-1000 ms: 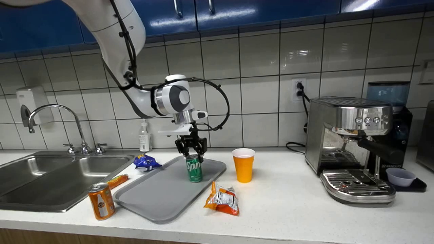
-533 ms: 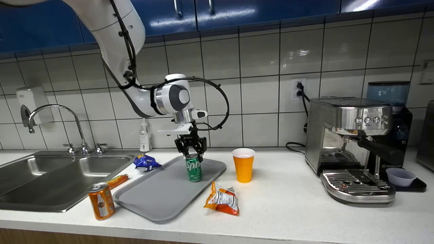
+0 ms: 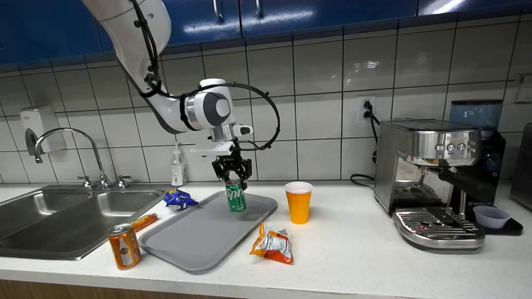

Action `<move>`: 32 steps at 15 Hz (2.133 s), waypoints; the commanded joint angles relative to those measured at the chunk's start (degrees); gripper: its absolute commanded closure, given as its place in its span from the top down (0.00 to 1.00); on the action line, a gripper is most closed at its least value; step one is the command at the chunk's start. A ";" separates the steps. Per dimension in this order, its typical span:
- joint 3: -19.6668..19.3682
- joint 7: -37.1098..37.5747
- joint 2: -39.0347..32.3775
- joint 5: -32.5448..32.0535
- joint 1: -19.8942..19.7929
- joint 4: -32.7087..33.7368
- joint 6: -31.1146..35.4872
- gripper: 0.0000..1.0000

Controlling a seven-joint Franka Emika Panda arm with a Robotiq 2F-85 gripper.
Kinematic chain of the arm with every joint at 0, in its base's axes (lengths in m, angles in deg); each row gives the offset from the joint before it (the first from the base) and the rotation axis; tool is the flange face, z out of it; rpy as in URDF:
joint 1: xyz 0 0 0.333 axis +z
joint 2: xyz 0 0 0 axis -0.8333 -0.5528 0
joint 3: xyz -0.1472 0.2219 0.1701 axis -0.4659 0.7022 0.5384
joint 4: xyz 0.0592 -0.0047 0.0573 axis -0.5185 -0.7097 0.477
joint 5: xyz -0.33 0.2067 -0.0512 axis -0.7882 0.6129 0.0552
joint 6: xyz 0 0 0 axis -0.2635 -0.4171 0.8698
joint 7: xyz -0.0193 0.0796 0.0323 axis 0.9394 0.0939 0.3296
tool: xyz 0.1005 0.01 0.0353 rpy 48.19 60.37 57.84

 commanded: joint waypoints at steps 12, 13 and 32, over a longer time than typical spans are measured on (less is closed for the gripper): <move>-1.34 -5.20 17.01 1.46 -5.97 -15.44 -0.22 0.38; -1.74 -5.33 17.55 1.29 -6.37 -15.95 -0.27 0.38; -10.30 -6.06 13.82 -0.67 -13.84 -12.94 -0.26 0.38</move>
